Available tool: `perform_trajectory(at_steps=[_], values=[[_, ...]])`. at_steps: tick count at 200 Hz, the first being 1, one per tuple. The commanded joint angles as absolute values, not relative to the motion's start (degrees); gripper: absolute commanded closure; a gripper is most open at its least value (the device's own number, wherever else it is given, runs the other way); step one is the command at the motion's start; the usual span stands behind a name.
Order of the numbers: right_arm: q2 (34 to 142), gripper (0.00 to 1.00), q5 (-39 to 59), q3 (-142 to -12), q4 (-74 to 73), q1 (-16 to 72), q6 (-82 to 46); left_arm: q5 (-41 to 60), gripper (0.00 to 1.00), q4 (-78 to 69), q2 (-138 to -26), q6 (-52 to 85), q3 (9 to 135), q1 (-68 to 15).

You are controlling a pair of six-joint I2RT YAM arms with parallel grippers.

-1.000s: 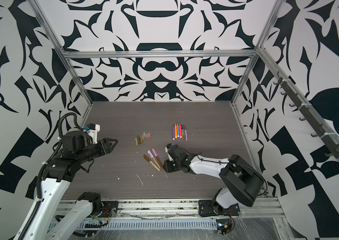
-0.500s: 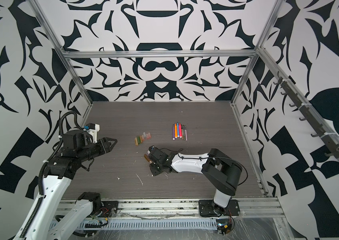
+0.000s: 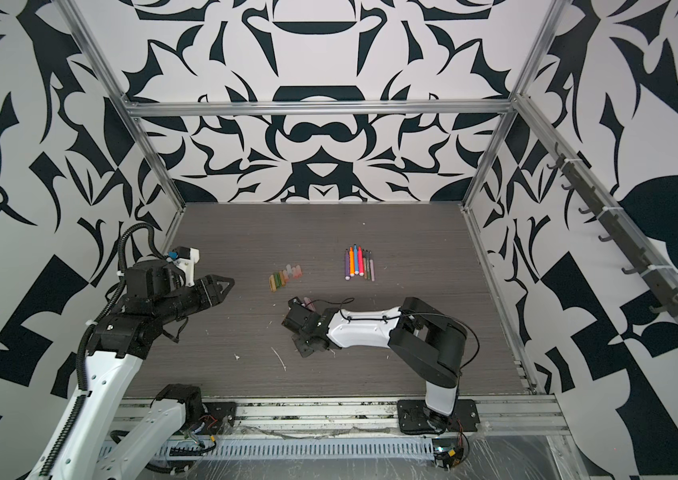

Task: Open the pen caps
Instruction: 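Grasp the brown-capped pen with the right gripper and lift it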

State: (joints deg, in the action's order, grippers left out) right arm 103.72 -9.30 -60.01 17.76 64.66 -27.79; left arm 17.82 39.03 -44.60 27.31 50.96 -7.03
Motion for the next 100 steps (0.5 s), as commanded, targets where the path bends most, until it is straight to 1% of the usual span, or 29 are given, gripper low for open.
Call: perform_trajectory(at_steps=[1, 16, 38, 50, 73, 100], values=[[105.07, 0.73, -14.85, -62.72, 23.03, 67.51, -26.81, 17.49, 0.50, 40.18, -44.38, 26.85, 50.12, -6.69], [106.06, 0.76, -15.38, -63.69, 23.61, 68.76, -26.89, 17.29, 0.51, 40.19, -44.55, 26.89, 50.11, -6.68], [105.90, 0.86, -13.26, -63.35, 22.38, 69.00, -27.43, 17.22, 0.50, 40.25, -44.87, 26.89, 50.18, -6.68], [104.59, 0.88, -11.72, -62.86, 21.05, 68.99, -27.48, 17.07, 0.51, 40.25, -45.16, 26.89, 50.16, -6.68], [99.84, 0.90, -9.48, -61.68, 19.48, 68.99, -27.40, 16.65, 0.51, 40.45, -46.08, 27.06, 50.19, -6.68], [93.08, 0.90, -9.91, -60.34, 18.81, 68.99, -27.59, 21.90, 0.51, 38.21, -47.82, 30.96, 49.40, -6.85]])
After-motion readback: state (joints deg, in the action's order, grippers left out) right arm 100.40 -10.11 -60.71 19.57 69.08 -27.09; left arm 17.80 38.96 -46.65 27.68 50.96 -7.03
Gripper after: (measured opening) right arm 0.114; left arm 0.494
